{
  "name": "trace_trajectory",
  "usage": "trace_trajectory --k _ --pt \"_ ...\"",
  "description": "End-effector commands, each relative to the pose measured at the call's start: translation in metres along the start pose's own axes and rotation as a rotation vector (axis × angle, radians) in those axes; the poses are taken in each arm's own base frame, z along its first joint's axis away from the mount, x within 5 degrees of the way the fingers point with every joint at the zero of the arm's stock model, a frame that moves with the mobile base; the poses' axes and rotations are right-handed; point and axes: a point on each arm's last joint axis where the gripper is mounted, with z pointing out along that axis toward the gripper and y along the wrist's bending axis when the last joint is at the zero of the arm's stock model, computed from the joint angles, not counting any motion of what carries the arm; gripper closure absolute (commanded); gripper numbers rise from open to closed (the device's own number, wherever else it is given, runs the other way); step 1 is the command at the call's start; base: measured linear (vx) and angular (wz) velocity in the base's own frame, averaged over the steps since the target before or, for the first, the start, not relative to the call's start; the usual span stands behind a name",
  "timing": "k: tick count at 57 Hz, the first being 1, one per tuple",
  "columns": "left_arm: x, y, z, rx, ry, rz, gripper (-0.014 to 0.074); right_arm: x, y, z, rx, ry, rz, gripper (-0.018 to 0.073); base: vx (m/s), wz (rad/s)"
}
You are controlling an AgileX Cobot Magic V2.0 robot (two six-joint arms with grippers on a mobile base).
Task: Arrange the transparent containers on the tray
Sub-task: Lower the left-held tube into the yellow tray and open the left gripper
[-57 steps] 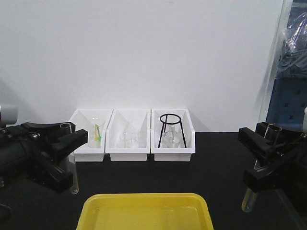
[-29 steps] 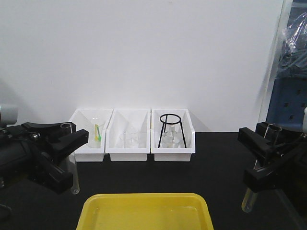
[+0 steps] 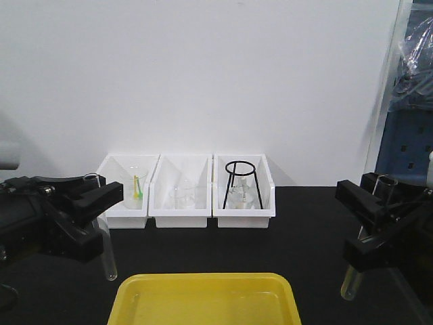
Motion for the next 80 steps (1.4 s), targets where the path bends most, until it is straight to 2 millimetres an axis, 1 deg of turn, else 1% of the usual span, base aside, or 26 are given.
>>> trace_trajectory --k 1,4,7,12,18,26,35,40,43,54,59,66,80 --pt "-0.007 0.006 0.004 -0.073 -0.013 -0.138 0.0594 -0.021 0.004 -0.004 -0.038 -0.116 -0.007 0.0571 0.0 0.0" --pt "0.002 0.012 0.014 -0.102 0.023 -0.202 0.0594 -0.021 0.004 -0.004 -0.038 -0.116 -0.007 0.0571 0.0 0.0" --pt "0.011 0.015 0.023 -0.104 0.06 -0.226 0.0594 -0.021 0.004 -0.004 -0.038 -0.116 -0.007 0.0571 0.0 0.0" --pt "0.032 0.018 0.042 -0.074 0.146 -0.273 0.0594 -0.021 0.003 -0.004 -0.037 -0.115 -0.006 0.0571 0.0 0.0" --pt "0.056 0.02 0.059 -0.043 0.249 -0.338 0.0594 -0.021 0.003 -0.004 -0.037 -0.115 -0.006 0.0571 0.0 0.0" --pt "0.087 0.022 0.076 -0.017 0.393 -0.414 0.0594 -0.02 0.003 -0.004 -0.033 -0.108 -0.006 0.0571 0.0 0.0" --pt "0.111 0.022 0.086 0.018 0.501 -0.437 0.0594 -0.02 0.003 -0.004 -0.033 -0.108 -0.006 0.0571 0.0 0.0" --pt "0.118 0.023 0.089 0.022 0.525 -0.447 0.0594 -0.02 0.003 -0.004 -0.033 -0.108 -0.006 0.0571 0.0 0.0" --pt "0.119 0.023 0.092 0.027 0.528 -0.446 0.0594 -0.02 0.003 -0.004 -0.033 -0.108 -0.006 0.0571 0.0 0.0" --pt "0.111 0.025 0.111 0.049 0.532 -0.473 0.0594 -0.02 0.003 -0.004 -0.033 -0.108 -0.006 0.0571 0.0 0.0" --pt "0.113 0.026 0.12 0.081 0.548 -0.468 0.0594 -0.02 0.003 -0.004 -0.032 -0.107 -0.009 0.0571 0.0 0.0" --pt "0.121 0.028 0.129 0.082 0.567 -0.489 0.0594 -0.02 0.003 -0.004 -0.027 -0.099 -0.009 0.0571 0.0 0.0" --pt "0.138 0.047 0.133 0.03 0.597 -0.529 0.0594 -0.017 0.001 -0.004 -0.011 -0.071 -0.008 0.0571 0.0 0.0"
